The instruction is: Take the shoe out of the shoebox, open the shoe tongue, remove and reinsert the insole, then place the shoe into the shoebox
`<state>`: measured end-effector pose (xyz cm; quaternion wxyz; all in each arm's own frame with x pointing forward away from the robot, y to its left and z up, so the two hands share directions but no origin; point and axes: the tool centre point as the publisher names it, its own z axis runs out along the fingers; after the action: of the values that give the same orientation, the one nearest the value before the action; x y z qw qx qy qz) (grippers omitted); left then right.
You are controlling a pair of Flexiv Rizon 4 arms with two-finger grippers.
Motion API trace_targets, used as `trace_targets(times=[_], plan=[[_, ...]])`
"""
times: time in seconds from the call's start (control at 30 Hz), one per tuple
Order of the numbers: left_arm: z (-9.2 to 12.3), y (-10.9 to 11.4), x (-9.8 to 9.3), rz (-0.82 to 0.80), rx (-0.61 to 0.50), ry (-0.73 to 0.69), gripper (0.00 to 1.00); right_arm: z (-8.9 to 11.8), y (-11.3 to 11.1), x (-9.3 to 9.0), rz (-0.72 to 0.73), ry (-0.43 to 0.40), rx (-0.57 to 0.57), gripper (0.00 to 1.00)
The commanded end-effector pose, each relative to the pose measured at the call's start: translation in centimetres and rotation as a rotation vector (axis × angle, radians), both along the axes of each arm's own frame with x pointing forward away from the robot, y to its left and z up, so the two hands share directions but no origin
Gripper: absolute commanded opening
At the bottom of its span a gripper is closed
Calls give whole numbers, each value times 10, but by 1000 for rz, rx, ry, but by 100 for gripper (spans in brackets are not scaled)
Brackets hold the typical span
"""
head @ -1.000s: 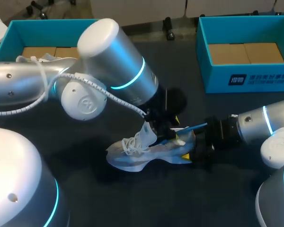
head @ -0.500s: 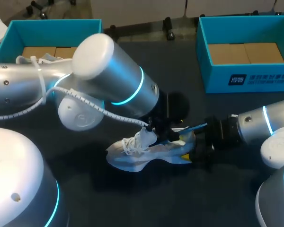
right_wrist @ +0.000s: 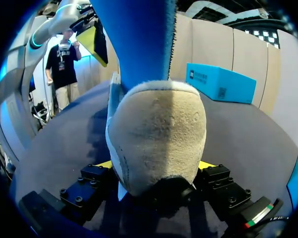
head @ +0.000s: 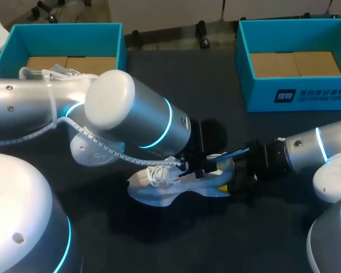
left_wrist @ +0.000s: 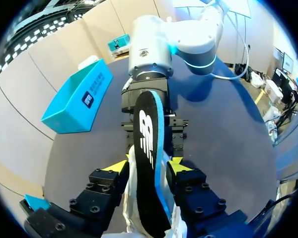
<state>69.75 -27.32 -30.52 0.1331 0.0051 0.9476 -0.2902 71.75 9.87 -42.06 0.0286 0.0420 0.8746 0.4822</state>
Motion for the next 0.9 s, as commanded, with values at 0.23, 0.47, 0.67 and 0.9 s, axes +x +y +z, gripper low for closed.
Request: trace_targets(times=[0.23,0.47,0.67,0.9], plan=[[-11,-6,6,1,-18,8,42,-4,4,0,-1,1,-6,0],[-11,-6,8,-7,-35,27,0,-4,4,0,-1,1,-6,0],[0,-3,8,-30,-76,66,0,-4,4,0,-1,1,-6,0],[28,0,10,-36,-157,92,0,-4,4,0,-1,1,-6,0]])
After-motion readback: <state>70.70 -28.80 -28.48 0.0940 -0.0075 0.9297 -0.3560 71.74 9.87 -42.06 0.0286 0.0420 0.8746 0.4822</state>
